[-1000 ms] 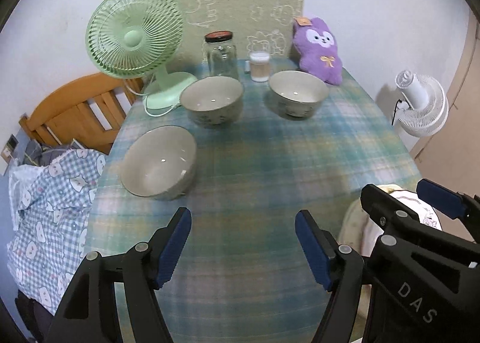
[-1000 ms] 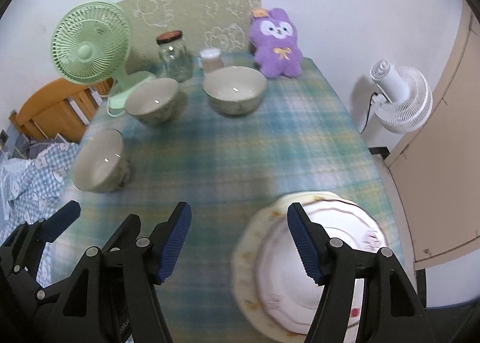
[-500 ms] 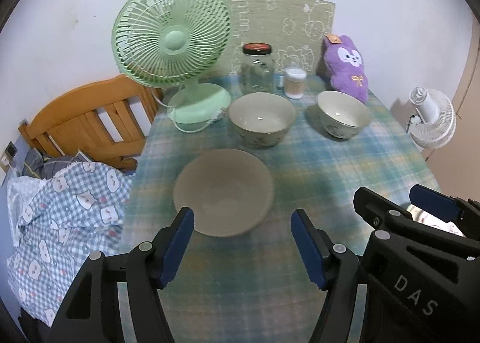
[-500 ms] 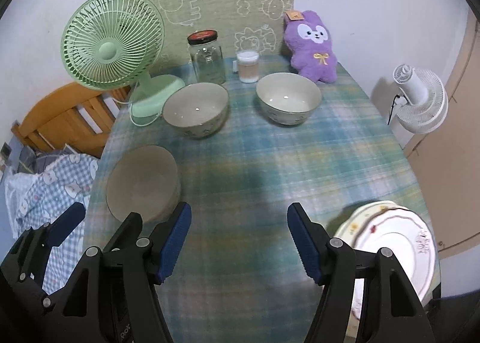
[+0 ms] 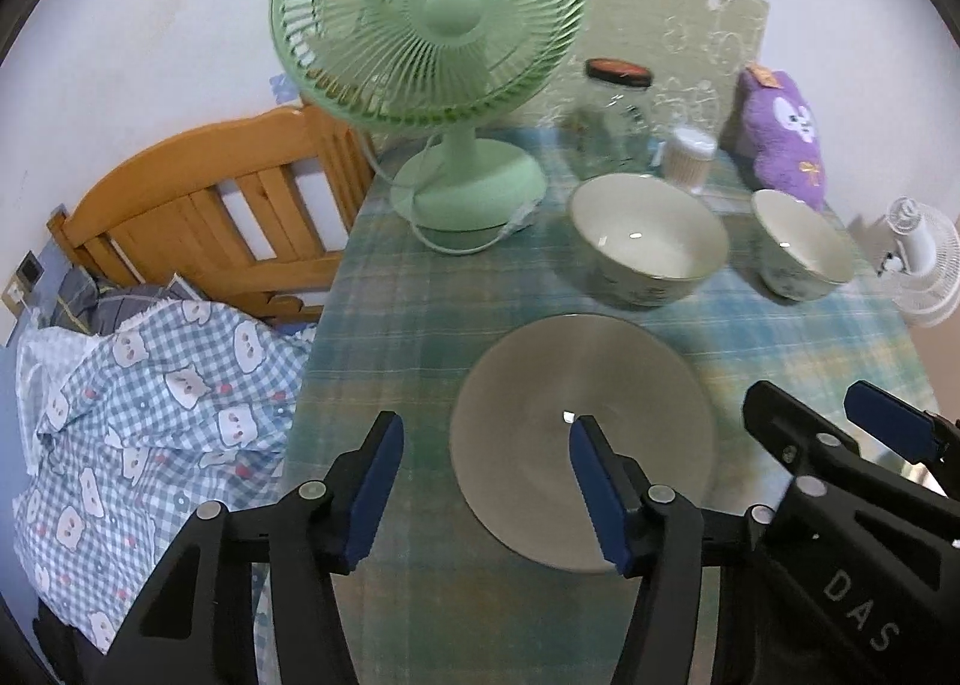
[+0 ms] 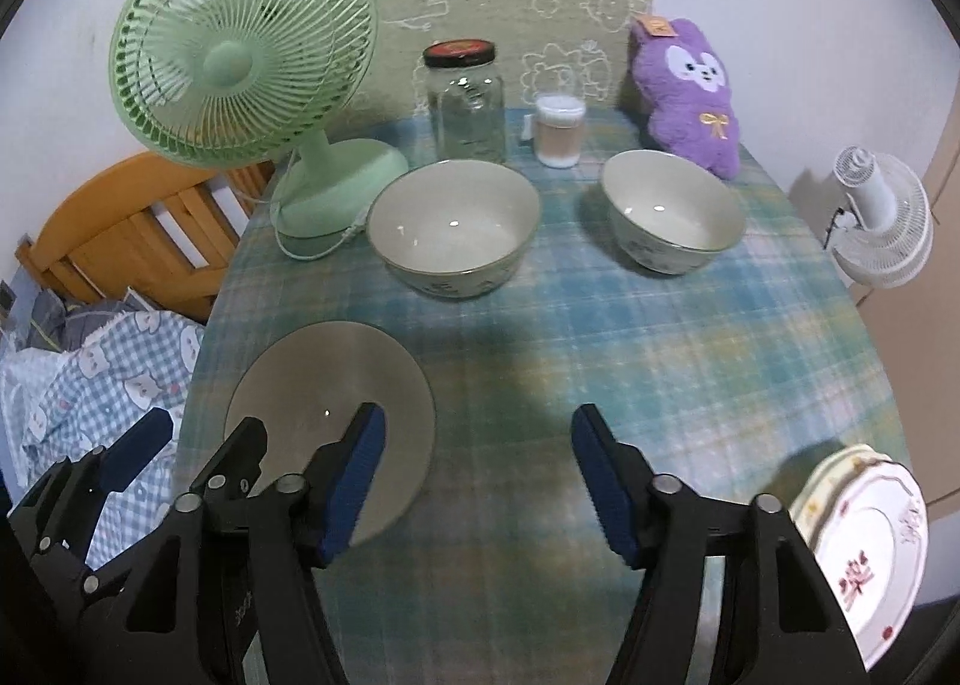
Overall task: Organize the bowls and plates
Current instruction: 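Move both grippers to the tilted cream bowl and grasp its rim, then lift the cream bowl with both grippers and carry it toward the plate stack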
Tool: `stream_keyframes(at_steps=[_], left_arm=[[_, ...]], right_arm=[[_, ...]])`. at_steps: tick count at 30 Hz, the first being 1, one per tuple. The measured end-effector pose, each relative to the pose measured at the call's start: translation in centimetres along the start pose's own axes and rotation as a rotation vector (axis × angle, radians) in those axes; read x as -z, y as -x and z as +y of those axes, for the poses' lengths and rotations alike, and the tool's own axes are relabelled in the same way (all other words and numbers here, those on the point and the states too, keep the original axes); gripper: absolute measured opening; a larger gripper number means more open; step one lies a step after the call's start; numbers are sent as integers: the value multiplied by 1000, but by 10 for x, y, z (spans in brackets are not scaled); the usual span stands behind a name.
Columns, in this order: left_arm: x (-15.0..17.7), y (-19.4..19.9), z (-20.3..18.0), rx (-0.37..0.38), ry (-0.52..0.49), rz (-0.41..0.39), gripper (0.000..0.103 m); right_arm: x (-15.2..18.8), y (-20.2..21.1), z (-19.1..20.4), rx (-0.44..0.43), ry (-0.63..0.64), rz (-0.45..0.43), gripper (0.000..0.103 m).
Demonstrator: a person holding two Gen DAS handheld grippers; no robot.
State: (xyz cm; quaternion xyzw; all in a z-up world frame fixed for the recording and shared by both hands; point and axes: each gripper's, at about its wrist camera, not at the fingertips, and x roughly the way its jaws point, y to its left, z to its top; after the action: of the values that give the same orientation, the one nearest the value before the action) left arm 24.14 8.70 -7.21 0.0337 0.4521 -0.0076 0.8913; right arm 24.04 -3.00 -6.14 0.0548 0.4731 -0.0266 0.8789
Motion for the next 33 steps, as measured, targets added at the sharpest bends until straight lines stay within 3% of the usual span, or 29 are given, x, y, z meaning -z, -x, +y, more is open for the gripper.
stream_keyframes(at_steps=[11, 17, 33], left_arm=[[1, -48, 5, 16, 16, 88, 34], [3, -57, 3, 15, 4, 110, 21], [18, -37, -6, 12, 24, 145, 18]], right_arm=[[-2, -54, 10, -13, -7, 88, 39], [-2, -66, 20, -18, 26, 109, 15], [13, -39, 10, 7, 51, 112, 15]])
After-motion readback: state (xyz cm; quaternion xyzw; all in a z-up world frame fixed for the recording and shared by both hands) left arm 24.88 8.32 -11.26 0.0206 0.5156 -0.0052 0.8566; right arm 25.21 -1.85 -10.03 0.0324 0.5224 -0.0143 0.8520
